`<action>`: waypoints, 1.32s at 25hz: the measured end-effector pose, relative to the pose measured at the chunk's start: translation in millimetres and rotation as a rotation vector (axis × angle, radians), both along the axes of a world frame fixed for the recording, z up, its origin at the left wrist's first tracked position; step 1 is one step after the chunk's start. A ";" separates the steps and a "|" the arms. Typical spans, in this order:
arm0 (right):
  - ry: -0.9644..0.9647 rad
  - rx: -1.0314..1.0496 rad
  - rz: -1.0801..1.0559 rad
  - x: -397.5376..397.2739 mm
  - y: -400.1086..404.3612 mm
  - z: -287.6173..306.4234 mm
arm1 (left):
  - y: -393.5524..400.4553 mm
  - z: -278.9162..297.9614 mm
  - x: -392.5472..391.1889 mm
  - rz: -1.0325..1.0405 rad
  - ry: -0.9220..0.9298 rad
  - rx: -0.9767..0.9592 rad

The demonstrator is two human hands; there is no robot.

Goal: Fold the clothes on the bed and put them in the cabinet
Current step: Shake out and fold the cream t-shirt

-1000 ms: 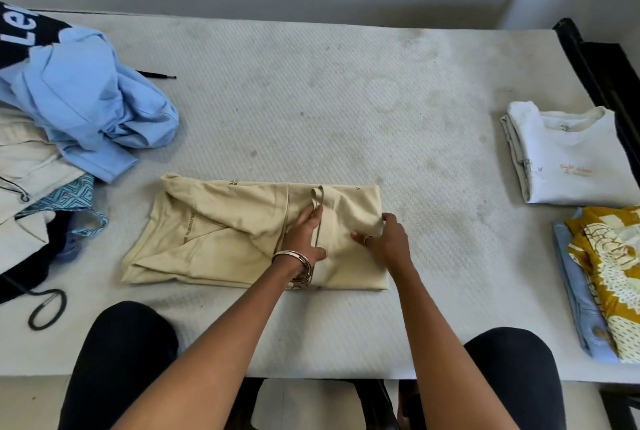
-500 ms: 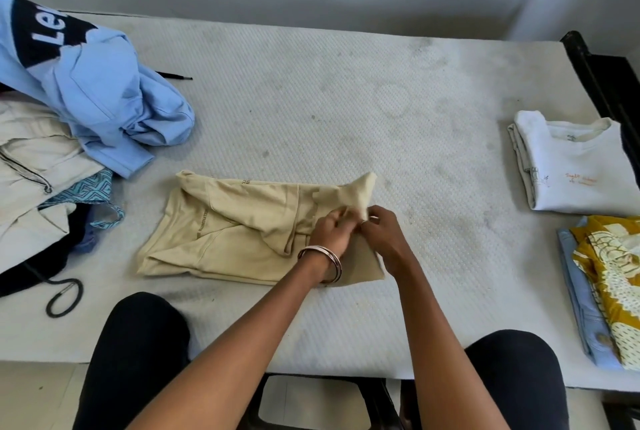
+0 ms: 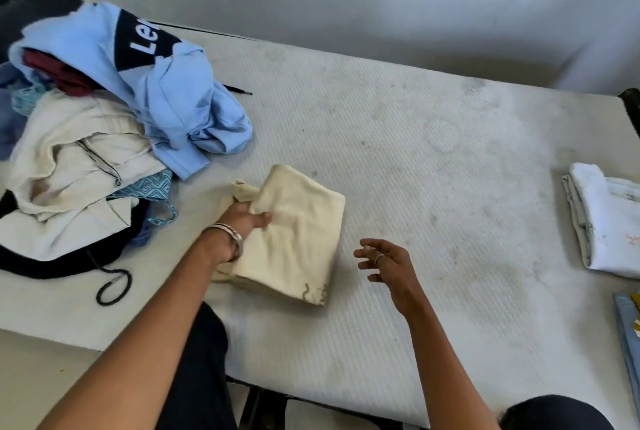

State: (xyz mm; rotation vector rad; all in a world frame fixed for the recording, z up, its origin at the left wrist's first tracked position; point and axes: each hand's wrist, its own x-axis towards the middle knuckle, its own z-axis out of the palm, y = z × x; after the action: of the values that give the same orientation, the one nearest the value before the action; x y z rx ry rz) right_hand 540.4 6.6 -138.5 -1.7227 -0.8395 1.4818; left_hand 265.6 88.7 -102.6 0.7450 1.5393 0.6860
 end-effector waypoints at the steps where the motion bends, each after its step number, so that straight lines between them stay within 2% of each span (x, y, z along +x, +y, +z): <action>1: -0.017 -0.019 0.018 -13.6 5.9 -6.1 | 2.9 -5.8 -26.0 0.009 0.031 -0.022; 5: -0.182 -0.092 0.182 -78.9 31.0 -30.2 | 10.2 -41.8 -82.8 0.025 0.227 -0.001; 8: -0.342 -0.057 0.214 -111.5 45.8 -36.4 | 19.5 -59.0 -86.8 0.035 0.219 0.107; 11: -0.264 -0.127 0.096 -118.4 52.1 -42.5 | 27.8 -72.2 -88.9 0.107 0.237 0.104; 12: -0.255 -0.164 0.055 -119.1 55.1 -44.7 | 26.8 -74.8 -87.4 0.128 0.322 0.078; 13: -0.289 -0.197 0.036 -121.0 58.8 -46.7 | 21.1 -73.8 -83.6 0.133 0.497 0.069; 14: -0.363 -0.224 0.040 -123.0 62.7 -47.8 | 13.9 -74.1 -77.1 0.130 0.735 0.137; 16: -0.497 -0.251 0.057 -128.6 67.5 -50.1 | -4.8 -79.6 -59.1 -0.034 1.147 0.473; 17: -0.506 -0.246 0.037 -131.4 67.9 -51.0 | -13.0 -80.4 -48.3 -0.193 1.226 0.621; 18: -0.450 -0.234 -0.004 -134.2 67.4 -49.9 | -19.4 -84.1 -39.6 -0.393 1.216 0.632; 19: -0.331 -0.212 -0.073 -135.5 66.4 -49.5 | -24.8 -83.9 -31.6 -0.526 1.184 0.523; 20: -0.172 -0.202 -0.127 -137.9 64.3 -45.7 | -27.4 -84.7 -26.5 -0.580 1.137 0.372; 22: 0.119 -0.164 -0.154 -142.9 62.8 -28.7 | -24.3 -72.7 -16.9 -0.473 1.012 0.142; 23: 0.183 -0.130 -0.127 -143.9 66.2 -18.5 | -17.9 -68.0 -12.0 -0.380 0.915 0.047; 25: 0.139 0.000 -0.013 -141.6 79.3 16.7 | -7.2 -43.9 -2.9 -0.140 0.674 -0.085; 27: -0.108 0.227 0.216 -132.3 95.5 61.1 | 2.6 -10.8 0.7 0.155 0.110 -0.158; 29: -0.469 0.443 0.560 -121.4 104.5 109.5 | 4.1 13.6 6.2 0.342 -0.539 -0.226; 30: -0.667 0.513 0.726 -117.1 102.7 130.8 | 3.0 21.3 8.9 0.358 -0.743 -0.198; 31: -0.872 0.558 0.873 -113.3 97.1 146.2 | 1.4 25.5 13.5 0.360 -0.861 -0.159; 33: -1.241 0.716 1.035 -105.9 74.0 149.0 | -1.4 23.4 24.9 0.244 -1.012 -0.098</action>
State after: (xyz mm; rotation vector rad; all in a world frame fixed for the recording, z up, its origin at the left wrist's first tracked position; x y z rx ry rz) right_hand 434.5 80.6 10.5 -1.4995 -2.7626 0.1870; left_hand 290.5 87.3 -79.2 0.0633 0.7128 0.9602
